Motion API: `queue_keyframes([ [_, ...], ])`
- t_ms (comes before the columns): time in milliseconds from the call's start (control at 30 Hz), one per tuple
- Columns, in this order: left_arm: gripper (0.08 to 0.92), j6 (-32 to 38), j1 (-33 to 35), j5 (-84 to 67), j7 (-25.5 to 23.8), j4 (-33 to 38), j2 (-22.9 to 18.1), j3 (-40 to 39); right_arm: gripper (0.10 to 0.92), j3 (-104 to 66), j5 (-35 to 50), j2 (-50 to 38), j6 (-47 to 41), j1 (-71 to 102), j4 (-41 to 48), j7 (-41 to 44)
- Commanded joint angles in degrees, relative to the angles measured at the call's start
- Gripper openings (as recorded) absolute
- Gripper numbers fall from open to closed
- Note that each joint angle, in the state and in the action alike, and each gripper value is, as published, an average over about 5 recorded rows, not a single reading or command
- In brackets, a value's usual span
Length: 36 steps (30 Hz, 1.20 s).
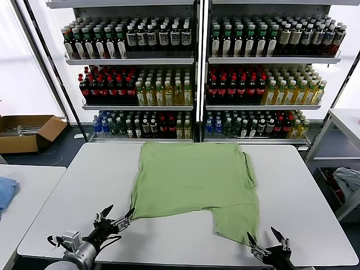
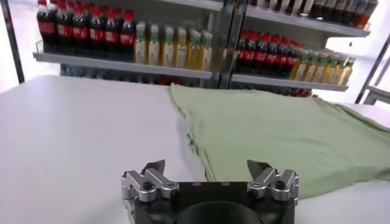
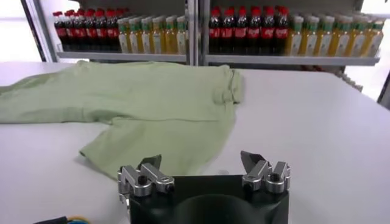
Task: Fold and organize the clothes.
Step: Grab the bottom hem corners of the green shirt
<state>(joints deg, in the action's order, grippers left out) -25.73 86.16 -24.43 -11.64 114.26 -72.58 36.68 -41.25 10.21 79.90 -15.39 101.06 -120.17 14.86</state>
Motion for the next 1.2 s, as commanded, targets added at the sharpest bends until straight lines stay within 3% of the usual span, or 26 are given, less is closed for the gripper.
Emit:
queue_keyframes([
  [33, 0.823, -1.8, -1.0, -0.5, 2.9, -1.4, -0.5, -2.6, 0.823, 2.3, -1.1, 0.5, -1.6, -0.7, 0.7, -1.0],
  [233, 0.823, -2.0, 0.0, -0.2, 3.4, -0.8, -1.6, -3.7, 0.816, 3.1, -1.2, 0.8, -1.7, -0.8, 1.5, -1.6],
  [500, 0.787, -1.4, -0.7, 0.1, 6.3, -1.7, -2.7, -4.7, 0.617, 4.2, -1.7, 2.1, -1.8, -1.1, 1.6, -2.5],
  [1000, 0.359, 0.9, 0.8, -0.1, 7.2, -2.1, -3.4, -6.2, 0.184, 4.0, 0.2, 1.8, 1.5, 0.4, 0.9, -1.2],
  [1200, 0.186, 2.4, 1.0, -0.2, 7.9, -2.1, -3.8, -6.0, 0.113, 3.7, 1.1, 1.3, 5.0, 1.2, 0.6, 0.4],
])
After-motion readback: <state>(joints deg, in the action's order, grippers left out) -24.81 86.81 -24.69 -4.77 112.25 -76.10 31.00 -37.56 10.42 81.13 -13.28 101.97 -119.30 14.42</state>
